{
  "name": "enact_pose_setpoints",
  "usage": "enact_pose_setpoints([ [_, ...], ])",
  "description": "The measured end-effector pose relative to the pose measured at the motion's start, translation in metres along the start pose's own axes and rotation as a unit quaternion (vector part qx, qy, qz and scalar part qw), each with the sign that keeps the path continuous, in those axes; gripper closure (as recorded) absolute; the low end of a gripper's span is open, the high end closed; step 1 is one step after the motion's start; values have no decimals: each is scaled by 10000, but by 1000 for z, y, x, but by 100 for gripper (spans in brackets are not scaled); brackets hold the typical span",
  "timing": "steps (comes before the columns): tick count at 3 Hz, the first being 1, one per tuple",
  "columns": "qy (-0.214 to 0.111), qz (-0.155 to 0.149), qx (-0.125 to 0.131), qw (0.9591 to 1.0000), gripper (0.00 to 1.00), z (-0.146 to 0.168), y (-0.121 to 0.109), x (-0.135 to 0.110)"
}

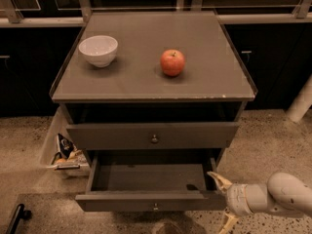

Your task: Open middle drawer

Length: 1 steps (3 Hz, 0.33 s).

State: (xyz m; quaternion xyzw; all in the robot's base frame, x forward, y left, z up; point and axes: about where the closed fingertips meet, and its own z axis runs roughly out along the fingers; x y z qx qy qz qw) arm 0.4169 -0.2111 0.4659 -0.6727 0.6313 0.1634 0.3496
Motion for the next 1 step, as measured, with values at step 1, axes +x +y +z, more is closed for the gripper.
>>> enact_pose_setpoints([
  [1, 5, 1, 13, 10000, 0, 0, 0, 1],
])
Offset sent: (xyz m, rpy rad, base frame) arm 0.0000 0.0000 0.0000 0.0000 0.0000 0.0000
